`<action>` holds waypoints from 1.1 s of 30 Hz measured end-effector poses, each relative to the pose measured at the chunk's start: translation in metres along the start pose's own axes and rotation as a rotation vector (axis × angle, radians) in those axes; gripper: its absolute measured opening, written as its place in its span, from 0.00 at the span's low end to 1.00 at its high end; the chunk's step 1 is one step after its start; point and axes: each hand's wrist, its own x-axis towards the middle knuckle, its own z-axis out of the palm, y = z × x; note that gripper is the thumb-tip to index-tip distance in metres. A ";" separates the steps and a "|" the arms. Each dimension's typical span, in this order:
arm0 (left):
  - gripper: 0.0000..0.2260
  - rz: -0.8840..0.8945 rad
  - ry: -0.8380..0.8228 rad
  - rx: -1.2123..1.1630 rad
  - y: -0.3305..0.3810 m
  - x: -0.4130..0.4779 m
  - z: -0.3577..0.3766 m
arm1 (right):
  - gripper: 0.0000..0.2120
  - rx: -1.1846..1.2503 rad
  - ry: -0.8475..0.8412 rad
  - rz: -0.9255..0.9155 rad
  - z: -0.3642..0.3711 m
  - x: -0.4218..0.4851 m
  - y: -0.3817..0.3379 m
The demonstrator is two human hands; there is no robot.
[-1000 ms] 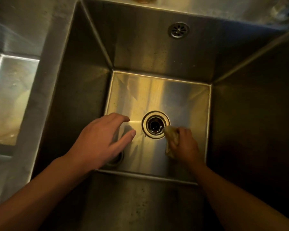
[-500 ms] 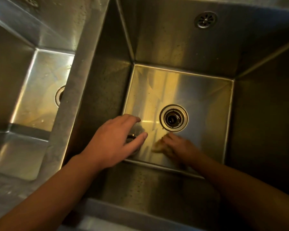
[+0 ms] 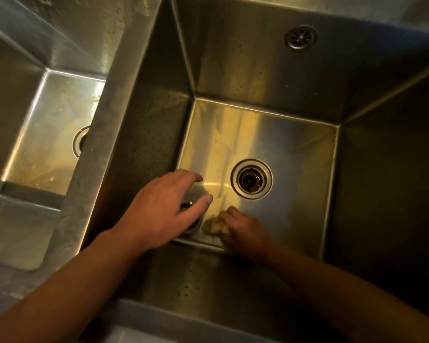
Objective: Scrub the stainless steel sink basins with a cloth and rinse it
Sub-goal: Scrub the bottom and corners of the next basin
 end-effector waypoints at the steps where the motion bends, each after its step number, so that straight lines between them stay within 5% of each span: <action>1: 0.26 -0.003 -0.003 -0.003 0.000 0.001 0.000 | 0.20 0.054 0.076 0.074 -0.002 0.007 0.000; 8: 0.25 -0.029 0.015 -0.038 -0.002 0.002 -0.001 | 0.15 0.182 0.401 0.592 -0.044 0.039 0.045; 16: 0.27 -0.044 0.025 -0.038 -0.001 0.003 -0.001 | 0.19 0.171 0.055 0.245 -0.012 0.037 -0.008; 22: 0.27 -0.060 0.044 -0.052 -0.004 0.003 -0.002 | 0.12 0.269 0.367 0.516 -0.023 0.061 0.010; 26: 0.25 -0.064 0.060 -0.027 -0.005 0.003 -0.005 | 0.15 0.227 0.399 0.534 -0.044 0.053 0.037; 33: 0.25 -0.102 0.069 -0.020 -0.004 0.004 -0.007 | 0.25 0.015 0.023 0.118 -0.016 0.062 -0.003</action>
